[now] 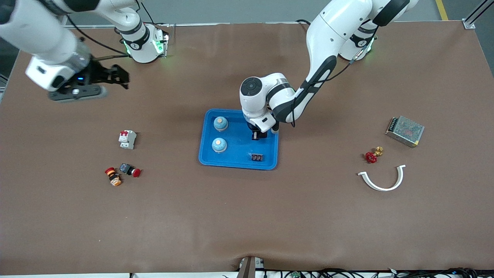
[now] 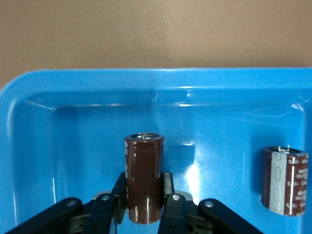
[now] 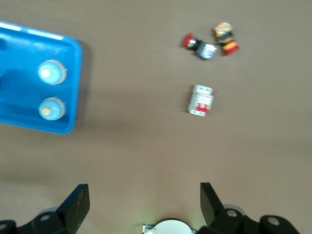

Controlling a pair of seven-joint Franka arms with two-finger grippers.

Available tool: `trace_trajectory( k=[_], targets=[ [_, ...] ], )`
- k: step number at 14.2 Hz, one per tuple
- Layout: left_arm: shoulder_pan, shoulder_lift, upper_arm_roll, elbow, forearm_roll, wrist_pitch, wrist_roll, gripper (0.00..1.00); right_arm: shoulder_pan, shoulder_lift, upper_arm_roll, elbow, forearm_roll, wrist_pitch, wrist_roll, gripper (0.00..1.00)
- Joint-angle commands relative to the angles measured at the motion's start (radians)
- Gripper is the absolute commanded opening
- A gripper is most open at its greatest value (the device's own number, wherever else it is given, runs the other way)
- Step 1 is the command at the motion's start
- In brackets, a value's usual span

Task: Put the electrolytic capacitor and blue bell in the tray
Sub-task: 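Withdraw the right gripper while the left gripper sets the capacitor in the tray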

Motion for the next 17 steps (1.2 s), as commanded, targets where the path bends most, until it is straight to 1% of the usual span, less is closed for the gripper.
trace_trajectory(
  k=[1, 2, 5, 6, 7, 10, 13, 16, 17],
  targets=[
    [-0.003, 0.012, 0.013, 0.009, 0.035, 0.011, -0.023, 0.0, -0.067, -0.004, 0.014, 0.103, -0.005, -0.052, -0.004, 1.0],
    [-0.003, 0.011, 0.013, 0.01, 0.033, 0.009, -0.02, 0.99, -0.084, 0.011, 0.013, 0.164, -0.006, -0.06, -0.004, 1.0],
    [0.003, -0.002, 0.013, 0.012, 0.036, 0.001, 0.004, 1.0, -0.136, 0.08, 0.013, 0.27, -0.008, -0.05, 0.006, 1.0],
    [0.006, -0.009, 0.013, 0.012, 0.036, -0.003, 0.01, 1.0, -0.16, 0.109, 0.013, 0.295, -0.006, -0.049, -0.004, 1.0],
    [0.006, -0.022, 0.012, 0.012, 0.036, -0.015, 0.012, 1.0, -0.171, 0.119, 0.014, 0.304, -0.005, -0.054, -0.004, 1.0],
    [0.009, -0.031, 0.004, 0.036, 0.035, -0.072, 0.015, 1.0, -0.173, 0.122, 0.014, 0.301, -0.011, -0.059, -0.006, 1.0],
    [0.01, -0.037, 0.001, 0.069, 0.029, -0.1, 0.032, 1.0, -0.17, 0.126, 0.014, 0.3, -0.023, -0.059, -0.026, 1.0],
    [0.026, -0.051, 0.001, 0.096, 0.013, -0.146, 0.093, 1.0, -0.171, 0.126, 0.014, 0.301, -0.023, -0.059, -0.115, 1.0],
    [0.038, -0.052, 0.001, 0.111, 0.003, -0.164, 0.125, 1.0, -0.173, 0.126, 0.013, 0.298, -0.025, -0.056, -0.11, 1.0]
  ],
)
